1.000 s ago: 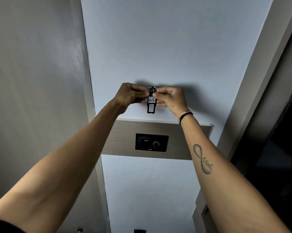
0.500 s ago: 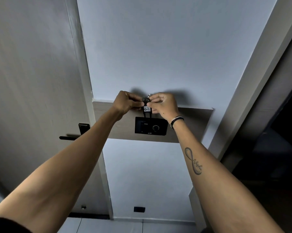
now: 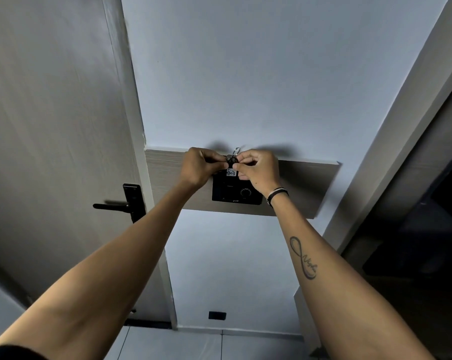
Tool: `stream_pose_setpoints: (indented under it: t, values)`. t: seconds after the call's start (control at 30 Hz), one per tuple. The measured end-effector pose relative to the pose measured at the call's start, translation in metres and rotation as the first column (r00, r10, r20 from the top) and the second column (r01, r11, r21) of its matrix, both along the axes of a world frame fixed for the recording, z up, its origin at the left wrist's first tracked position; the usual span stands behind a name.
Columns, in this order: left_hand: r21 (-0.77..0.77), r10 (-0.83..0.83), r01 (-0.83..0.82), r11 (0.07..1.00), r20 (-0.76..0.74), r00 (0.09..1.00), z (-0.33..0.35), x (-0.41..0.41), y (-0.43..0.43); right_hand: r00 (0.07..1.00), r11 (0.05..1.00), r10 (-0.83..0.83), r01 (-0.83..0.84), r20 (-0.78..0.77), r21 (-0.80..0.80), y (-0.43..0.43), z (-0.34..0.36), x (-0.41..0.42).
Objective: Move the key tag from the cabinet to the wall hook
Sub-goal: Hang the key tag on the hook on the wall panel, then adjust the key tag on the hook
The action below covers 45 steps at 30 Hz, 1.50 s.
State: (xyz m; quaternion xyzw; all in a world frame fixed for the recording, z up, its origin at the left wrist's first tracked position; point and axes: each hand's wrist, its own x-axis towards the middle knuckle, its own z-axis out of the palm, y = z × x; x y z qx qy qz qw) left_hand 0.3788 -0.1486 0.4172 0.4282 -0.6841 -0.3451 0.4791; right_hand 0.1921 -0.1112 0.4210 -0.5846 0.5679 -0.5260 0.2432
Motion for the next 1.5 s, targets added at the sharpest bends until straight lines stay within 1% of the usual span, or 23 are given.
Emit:
stream_pose_setpoints:
  t: [0.07, 0.13, 0.23, 0.33, 0.5, 0.63, 0.77, 0.97, 1.2, 1.33, 1.5]
  values:
    - [-0.024, 0.001, -0.002, 1.000, -0.020, 1.000, 0.001, -0.001, -0.002, 1.000, 1.000, -0.012, 0.012, -0.007, -0.023, -0.002, 0.003, 0.000]
    - [-0.033, 0.020, -0.020, 0.999, -0.004, 1.000, 0.001, -0.001, -0.006, 1.000, 1.000, -0.018, 0.018, -0.007, -0.019, -0.003, 0.004, 0.000]
    - [-0.024, 0.057, -0.055, 0.998, 0.072, 0.996, -0.006, -0.001, -0.009, 0.999, 1.000, -0.026, 0.026, -0.025, 0.003, -0.003, -0.004, 0.001]
    - [-0.059, 0.134, -0.124, 0.990, 0.195, 0.972, -0.018, 0.000, -0.008, 0.998, 0.999, -0.027, 0.029, -0.064, 0.024, -0.002, -0.017, 0.003]
    - [-0.125, 0.199, -0.173, 0.977, 0.240, 0.950, -0.019, -0.007, -0.004, 0.993, 0.997, -0.067, 0.069, -0.101, 0.019, -0.004, -0.022, 0.001]
    - [-0.175, 0.212, -0.167, 0.970, 0.289, 0.933, -0.019, -0.009, 0.000, 0.990, 0.998, -0.059, 0.061, -0.126, 0.011, -0.003, -0.024, -0.002]
    - [-0.246, 0.263, -0.181, 0.952, 0.360, 0.895, -0.025, -0.012, 0.005, 0.988, 0.998, -0.054, 0.056, -0.147, 0.008, -0.002, -0.030, -0.002]
    - [-0.284, 0.318, -0.216, 0.934, 0.385, 0.867, -0.030, -0.013, 0.011, 0.983, 0.998, -0.066, 0.068, -0.171, 0.005, 0.000, -0.031, 0.002]
    - [-0.241, 0.292, -0.206, 0.948, 0.411, 0.864, -0.026, -0.012, 0.015, 0.960, 0.996, -0.087, 0.093, -0.267, 0.010, 0.001, -0.026, 0.003]
    - [-0.236, 0.280, -0.191, 0.953, 0.438, 0.854, -0.023, -0.011, 0.018, 0.958, 0.996, -0.073, 0.085, -0.277, 0.029, 0.004, -0.027, -0.003]
    - [-0.279, 0.305, -0.188, 0.942, 0.473, 0.827, -0.025, -0.008, 0.022, 0.930, 0.989, -0.150, 0.145, -0.335, -0.038, 0.010, -0.028, -0.017]
